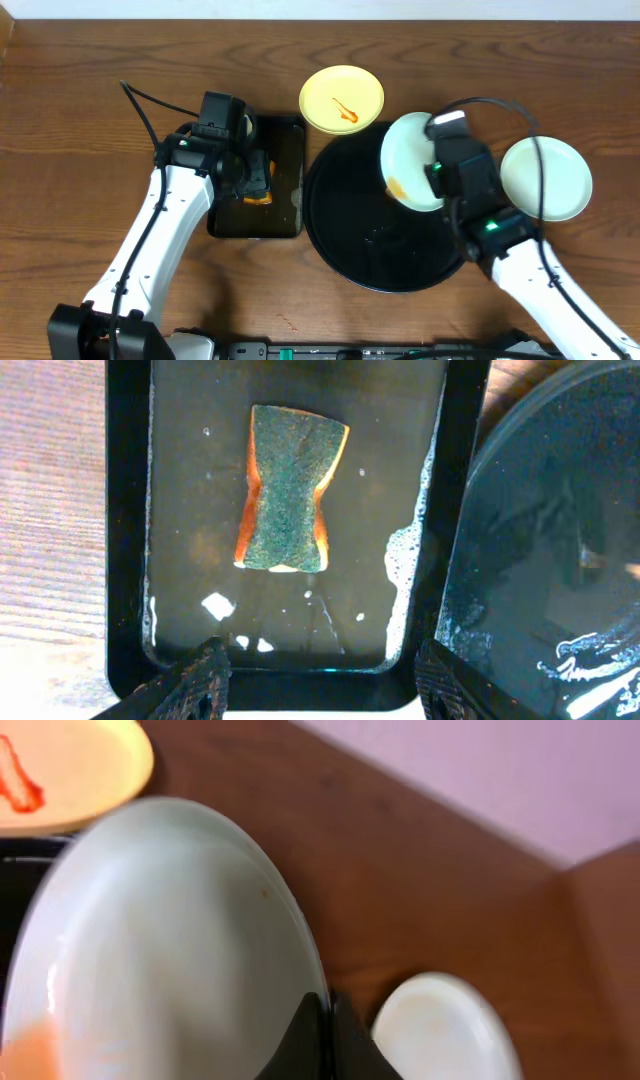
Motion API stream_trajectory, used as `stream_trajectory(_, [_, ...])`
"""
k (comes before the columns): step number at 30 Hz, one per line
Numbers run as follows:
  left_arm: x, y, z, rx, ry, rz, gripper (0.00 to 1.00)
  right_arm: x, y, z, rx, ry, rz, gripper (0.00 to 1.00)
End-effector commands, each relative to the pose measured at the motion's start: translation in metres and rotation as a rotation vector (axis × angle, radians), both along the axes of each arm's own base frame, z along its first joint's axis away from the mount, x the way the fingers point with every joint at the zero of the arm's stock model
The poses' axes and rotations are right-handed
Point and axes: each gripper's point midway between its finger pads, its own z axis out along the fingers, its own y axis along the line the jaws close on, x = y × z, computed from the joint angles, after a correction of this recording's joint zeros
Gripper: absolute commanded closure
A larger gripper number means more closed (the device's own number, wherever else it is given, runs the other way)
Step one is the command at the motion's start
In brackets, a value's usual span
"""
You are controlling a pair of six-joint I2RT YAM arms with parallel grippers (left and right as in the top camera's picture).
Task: Clean dirty plates on tray and stack at the side
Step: 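Lift the plate with the right gripper and carry it right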
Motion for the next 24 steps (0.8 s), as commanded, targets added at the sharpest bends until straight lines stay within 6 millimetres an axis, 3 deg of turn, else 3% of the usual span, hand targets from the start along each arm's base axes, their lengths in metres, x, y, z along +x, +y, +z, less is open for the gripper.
stream_trajectory(1, [0.002,0.0,0.005,-0.002,-0.015,0.003,0.39,-0.004,-0.004,0.036,-0.232,-0.112,-0.045,0.99])
stream_trajectory(6, [0.002,0.0,0.005,-0.002,-0.015,0.003,0.39,-0.006,0.017,0.062,-0.29,-0.209,-0.022,0.99])
stream_trajectory(8, [0.002,0.0,0.005,-0.002,-0.015,0.003,0.39,-0.006,0.016,0.067,-0.29,-0.228,-0.036,0.99])
stream_trajectory(17, [0.003,0.0,0.006,-0.002,-0.019,0.003,0.39,-0.007,0.015,0.062,-0.215,-0.233,-0.069,0.99])
stream_trajectory(21, [0.002,0.0,0.006,-0.002,-0.018,0.003,0.39,-0.018,0.014,0.015,0.056,-0.104,-0.124,0.97])
stream_trajectory(22, [0.003,0.0,0.006,-0.002,-0.019,0.003,0.39,-0.023,0.013,-0.007,0.166,-0.02,-0.144,0.92])
stream_trajectory(24, [0.003,0.0,0.006,-0.002,-0.019,0.003,0.39,-0.028,0.004,-0.03,0.292,0.077,-0.211,0.8])
